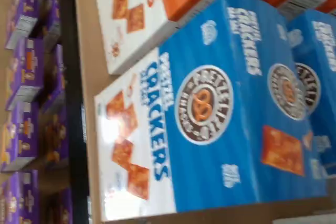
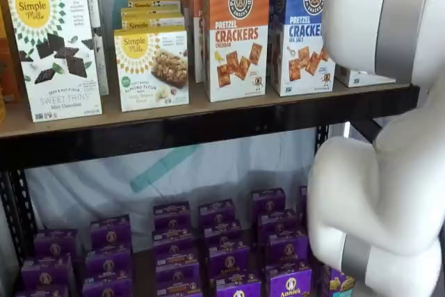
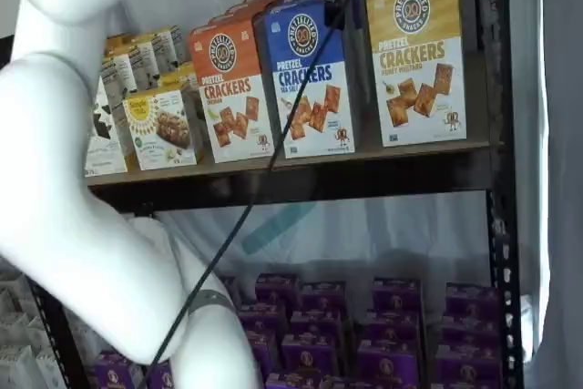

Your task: Retrieve the yellow and white box located on the top shelf, the sixth one from the left

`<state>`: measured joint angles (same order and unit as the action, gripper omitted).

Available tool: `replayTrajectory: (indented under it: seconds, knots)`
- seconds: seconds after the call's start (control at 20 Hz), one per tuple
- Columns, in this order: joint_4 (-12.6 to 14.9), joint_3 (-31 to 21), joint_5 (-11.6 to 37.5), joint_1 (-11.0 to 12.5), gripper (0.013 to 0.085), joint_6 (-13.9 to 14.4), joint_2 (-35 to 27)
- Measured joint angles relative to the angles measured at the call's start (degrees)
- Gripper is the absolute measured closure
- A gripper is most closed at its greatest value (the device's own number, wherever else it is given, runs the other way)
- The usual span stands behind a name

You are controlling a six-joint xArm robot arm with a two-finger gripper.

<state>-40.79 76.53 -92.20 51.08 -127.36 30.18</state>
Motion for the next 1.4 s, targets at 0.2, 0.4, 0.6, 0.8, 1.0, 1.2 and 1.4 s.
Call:
replayTrajectory:
  seconds: [0.2,0.4,0.6,0.8,1.0,1.2,1.4]
  knots:
    - [0.1,2.0,2.1,-0.5,0.013,-0.6,-2.1]
    - [2.0,2.7,5.0,-2.3,0.013,-1.1,-3.2]
    - [4.7,3.2,7.5,-4.7,0.013,-1.1,-4.5]
    - [7.5,5.5,7.3,-6.3,0.013,-0.4,-7.1]
    - [9.0,7.7,6.8,-7.3,0.013,0.3,-9.3]
    - [10.3,9.8,6.3,-8.2,0.013,0.9,-11.3]
    - [13.1,13.6,3.8,-8.9,0.013,1.6,-14.2]
